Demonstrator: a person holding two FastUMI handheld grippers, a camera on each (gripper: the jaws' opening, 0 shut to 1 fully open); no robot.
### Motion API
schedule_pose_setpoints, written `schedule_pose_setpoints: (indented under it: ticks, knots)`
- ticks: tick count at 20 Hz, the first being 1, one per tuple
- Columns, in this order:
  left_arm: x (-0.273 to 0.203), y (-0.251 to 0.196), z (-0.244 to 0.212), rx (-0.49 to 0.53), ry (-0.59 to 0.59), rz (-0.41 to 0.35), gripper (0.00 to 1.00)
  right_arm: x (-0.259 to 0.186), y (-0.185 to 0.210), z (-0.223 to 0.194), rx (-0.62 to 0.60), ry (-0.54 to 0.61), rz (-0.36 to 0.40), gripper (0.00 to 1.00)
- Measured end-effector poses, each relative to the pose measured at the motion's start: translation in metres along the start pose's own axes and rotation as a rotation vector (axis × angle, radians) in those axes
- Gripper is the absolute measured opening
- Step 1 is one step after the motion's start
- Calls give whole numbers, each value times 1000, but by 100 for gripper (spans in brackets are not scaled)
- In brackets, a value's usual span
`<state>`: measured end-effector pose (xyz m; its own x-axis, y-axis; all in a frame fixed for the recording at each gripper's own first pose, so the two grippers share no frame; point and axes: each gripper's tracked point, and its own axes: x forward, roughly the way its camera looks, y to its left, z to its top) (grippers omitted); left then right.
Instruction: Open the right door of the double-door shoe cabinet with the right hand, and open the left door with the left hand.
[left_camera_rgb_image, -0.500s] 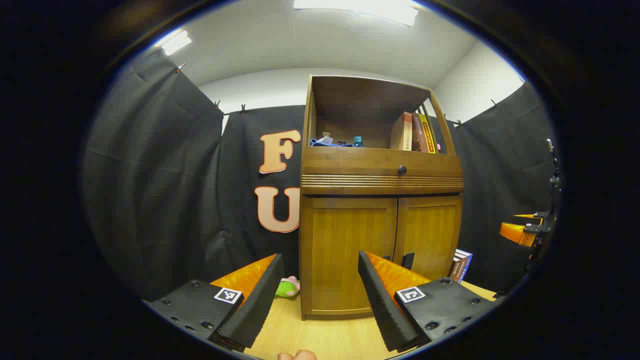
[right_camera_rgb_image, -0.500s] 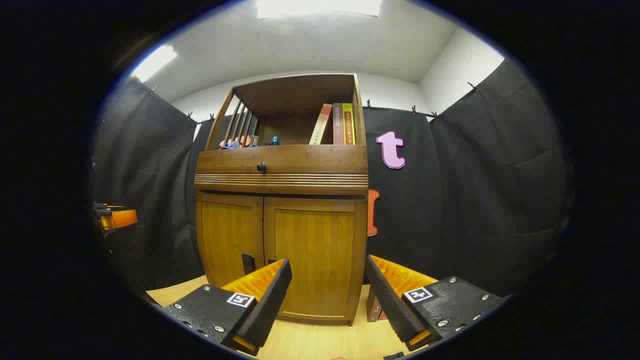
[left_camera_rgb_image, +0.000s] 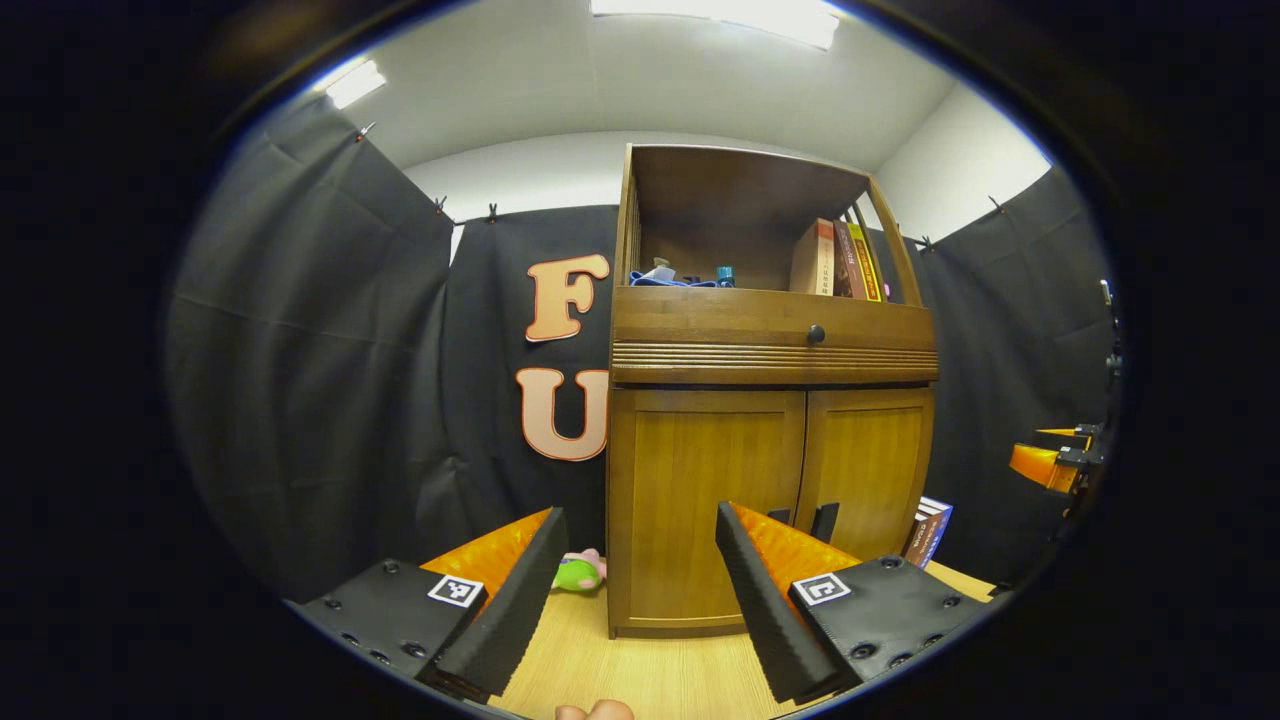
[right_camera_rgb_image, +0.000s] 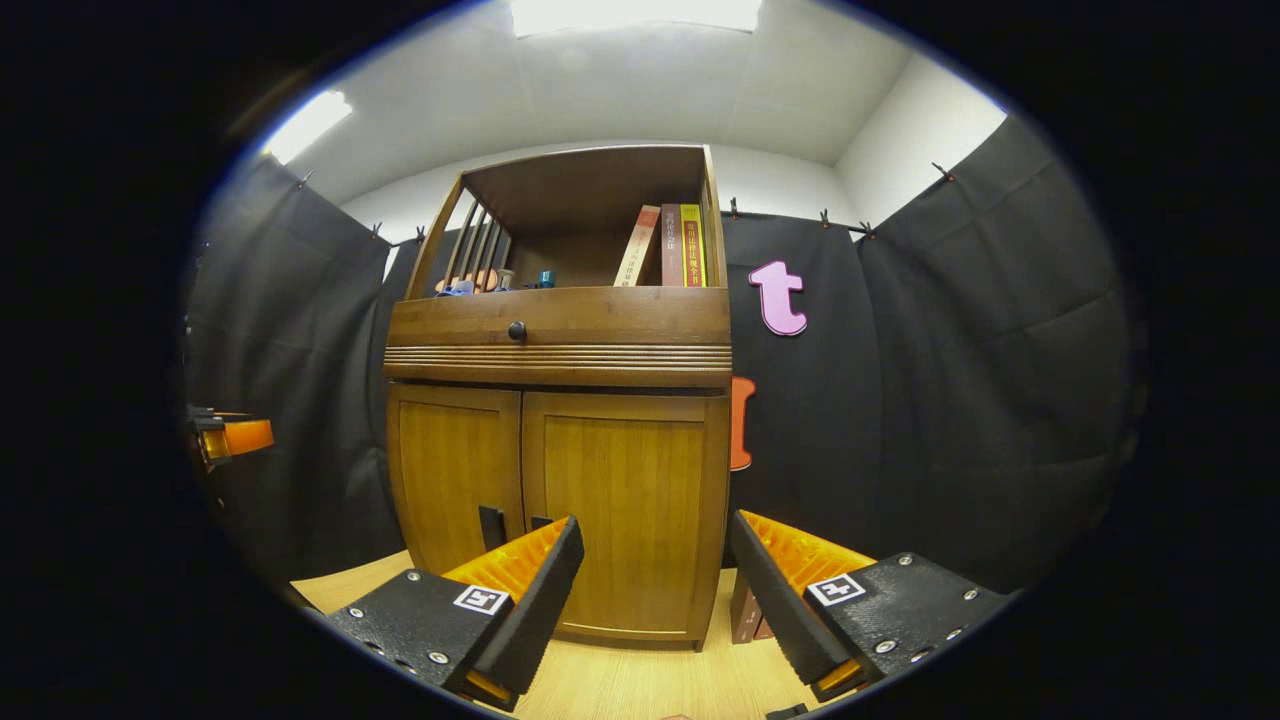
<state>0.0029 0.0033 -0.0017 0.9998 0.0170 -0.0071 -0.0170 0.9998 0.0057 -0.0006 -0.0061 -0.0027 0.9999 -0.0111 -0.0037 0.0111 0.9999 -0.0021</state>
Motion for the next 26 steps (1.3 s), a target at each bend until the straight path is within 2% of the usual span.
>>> schedule_pose_setpoints:
  ticks: [5, 6, 9, 10, 14, 19, 26]
  knots:
    - [-3, -7, 1, 6, -3, -17, 98, 1, -1, 2, 2, -2, 1, 100]
    - [-4, -7, 1, 8, -5, -17, 98, 0, 0, 1, 3, -2, 2, 93]
    - [-5, -8, 2, 12, -6, -17, 98, 2, 2, -1, -1, 1, 4, 93]
    - [-5, -8, 2, 12, -4, -18, 95, 2, 2, -3, -1, 3, 5, 93]
    - [-6, -6, -1, 13, 2, -15, 97, 7, 7, -14, 9, 20, 17, 93]
    - [-5, 1, -5, 17, 9, -4, 96, 26, 19, -38, 22, 49, 27, 93]
    - [-4, 17, -14, 28, 21, 19, 97, 65, 58, -79, 43, 83, 74, 93]
